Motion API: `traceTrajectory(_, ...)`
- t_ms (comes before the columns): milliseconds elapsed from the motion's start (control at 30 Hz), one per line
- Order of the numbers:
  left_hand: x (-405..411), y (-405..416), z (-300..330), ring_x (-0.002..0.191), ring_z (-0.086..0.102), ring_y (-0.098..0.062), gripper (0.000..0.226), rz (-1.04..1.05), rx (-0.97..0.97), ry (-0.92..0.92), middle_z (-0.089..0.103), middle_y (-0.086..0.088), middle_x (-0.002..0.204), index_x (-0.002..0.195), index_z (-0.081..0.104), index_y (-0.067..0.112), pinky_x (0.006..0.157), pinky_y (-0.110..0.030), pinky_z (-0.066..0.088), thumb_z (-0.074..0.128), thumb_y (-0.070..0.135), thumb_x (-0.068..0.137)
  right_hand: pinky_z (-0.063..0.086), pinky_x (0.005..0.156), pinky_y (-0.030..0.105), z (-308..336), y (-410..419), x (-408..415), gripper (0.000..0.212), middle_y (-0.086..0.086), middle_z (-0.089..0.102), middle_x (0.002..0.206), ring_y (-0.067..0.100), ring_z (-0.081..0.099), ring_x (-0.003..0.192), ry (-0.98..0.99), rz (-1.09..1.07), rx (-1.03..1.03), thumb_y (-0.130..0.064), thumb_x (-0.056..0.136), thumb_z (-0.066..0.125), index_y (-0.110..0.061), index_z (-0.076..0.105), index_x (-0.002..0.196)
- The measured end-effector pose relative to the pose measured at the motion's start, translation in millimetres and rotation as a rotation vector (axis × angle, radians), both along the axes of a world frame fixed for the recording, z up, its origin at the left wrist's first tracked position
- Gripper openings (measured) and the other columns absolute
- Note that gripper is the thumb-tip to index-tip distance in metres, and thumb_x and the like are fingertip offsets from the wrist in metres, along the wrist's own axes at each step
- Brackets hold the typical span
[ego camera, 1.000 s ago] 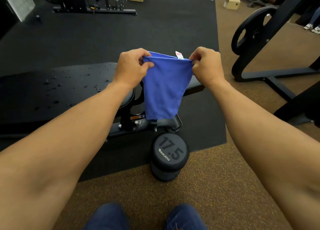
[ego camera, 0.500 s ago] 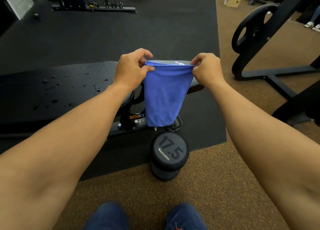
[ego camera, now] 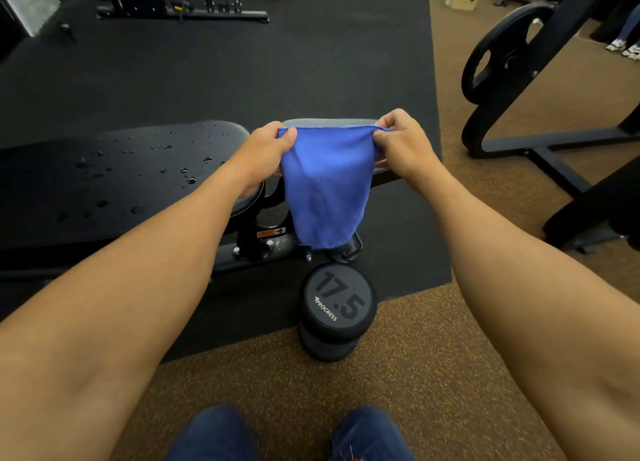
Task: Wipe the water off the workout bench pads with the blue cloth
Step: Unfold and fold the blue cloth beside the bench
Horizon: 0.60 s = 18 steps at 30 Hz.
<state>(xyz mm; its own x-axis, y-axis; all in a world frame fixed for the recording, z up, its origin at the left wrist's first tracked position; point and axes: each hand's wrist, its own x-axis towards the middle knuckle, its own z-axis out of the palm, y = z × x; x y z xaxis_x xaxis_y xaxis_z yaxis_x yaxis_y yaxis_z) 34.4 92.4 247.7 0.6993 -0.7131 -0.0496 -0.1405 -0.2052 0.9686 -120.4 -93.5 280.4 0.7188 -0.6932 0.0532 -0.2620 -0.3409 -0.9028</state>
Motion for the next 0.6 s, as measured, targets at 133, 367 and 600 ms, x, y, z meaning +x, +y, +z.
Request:
traceTrajectory(133, -5, 3, -2, 0.095, 0.066, -0.024, 0.032, -0.033, -0.204, 0.389, 0.071, -0.003, 0.104, 0.106, 0.065, 0.018, 0.086, -0.036, 0.050, 0.053, 0.047, 0.101, 0.051, 0.060, 0.036, 5, 5, -2, 0.010, -0.002, 0.058, 0.076, 0.012, 0.051, 0.067, -0.116, 0.020, -0.042, -0.010, 0.081, 0.052, -0.020, 0.055, 0.082)
traceTrajectory(367, -27, 15, -30, 0.124, 0.064, -0.026, 0.076, -0.259, -0.150, 0.727, 0.068, -0.010, 0.132, 0.137, 0.061, 0.008, 0.100, -0.037, 0.054, 0.044, 0.069, 0.094, 0.055, 0.051, 0.037, -2, 12, 0, 0.020, 0.002, 0.057, 0.073, 0.016, 0.054, 0.062, -0.121, 0.019, 0.034, -0.002, 0.088, 0.044, -0.014, 0.060, 0.091)
traceTrajectory(600, -52, 22, -75, 0.111, 0.070, -0.031, 0.105, -0.355, -0.110, 0.929, 0.071, -0.017, 0.120, 0.125, 0.064, 0.000, 0.086, -0.039, 0.058, 0.086, 0.071, 0.051, 0.032, 0.043, 0.018, -18, 14, 3, 0.019, -0.020, 0.043, 0.043, 0.003, 0.034, 0.042, -0.111, 0.022, -0.102, -0.003, 0.090, 0.048, -0.015, 0.061, 0.091)
